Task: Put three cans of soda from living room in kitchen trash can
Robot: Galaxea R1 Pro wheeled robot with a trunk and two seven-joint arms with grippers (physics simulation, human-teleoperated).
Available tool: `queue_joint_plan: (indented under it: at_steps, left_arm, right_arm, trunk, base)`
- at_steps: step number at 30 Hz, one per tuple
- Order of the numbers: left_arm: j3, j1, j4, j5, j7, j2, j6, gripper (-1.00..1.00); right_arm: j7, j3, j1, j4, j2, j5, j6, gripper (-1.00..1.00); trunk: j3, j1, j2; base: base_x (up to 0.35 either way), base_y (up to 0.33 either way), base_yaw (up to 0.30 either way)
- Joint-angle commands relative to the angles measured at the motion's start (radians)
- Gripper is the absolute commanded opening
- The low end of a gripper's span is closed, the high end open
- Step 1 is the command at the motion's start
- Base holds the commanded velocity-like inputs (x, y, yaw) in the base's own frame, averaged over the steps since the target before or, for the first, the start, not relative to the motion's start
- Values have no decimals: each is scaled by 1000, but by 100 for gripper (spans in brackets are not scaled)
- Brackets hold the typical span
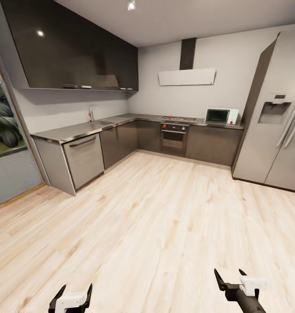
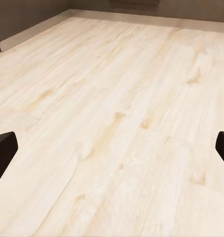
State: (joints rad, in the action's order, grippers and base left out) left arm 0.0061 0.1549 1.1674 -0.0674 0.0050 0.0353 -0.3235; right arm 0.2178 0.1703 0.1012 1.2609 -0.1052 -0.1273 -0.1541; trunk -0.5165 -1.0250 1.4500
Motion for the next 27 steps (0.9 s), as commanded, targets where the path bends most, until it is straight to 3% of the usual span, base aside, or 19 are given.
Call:
queue_joint_plan:
  at_steps: [1, 14, 27]
  left_arm:
    - [0, 0, 0, 0, 0, 0, 0, 100]
    - [0, 0, -1, 1, 0, 0, 2, 100]
    - [-1, 1, 2, -8, -1, 2, 3, 100]
  right_arm:
    - [0, 0, 0, 0, 0, 0, -1, 100]
    - [0, 0, 0, 0, 0, 0, -2, 100]
    - [-1, 0, 0, 0, 1, 0, -2, 100]
  trunk:
    - [0, 0, 0]
    - [0, 0, 0]
    - [0, 0, 0]
  base:
    - [0, 0, 252]
    - [0, -30, 252]
    - [0, -249, 252]
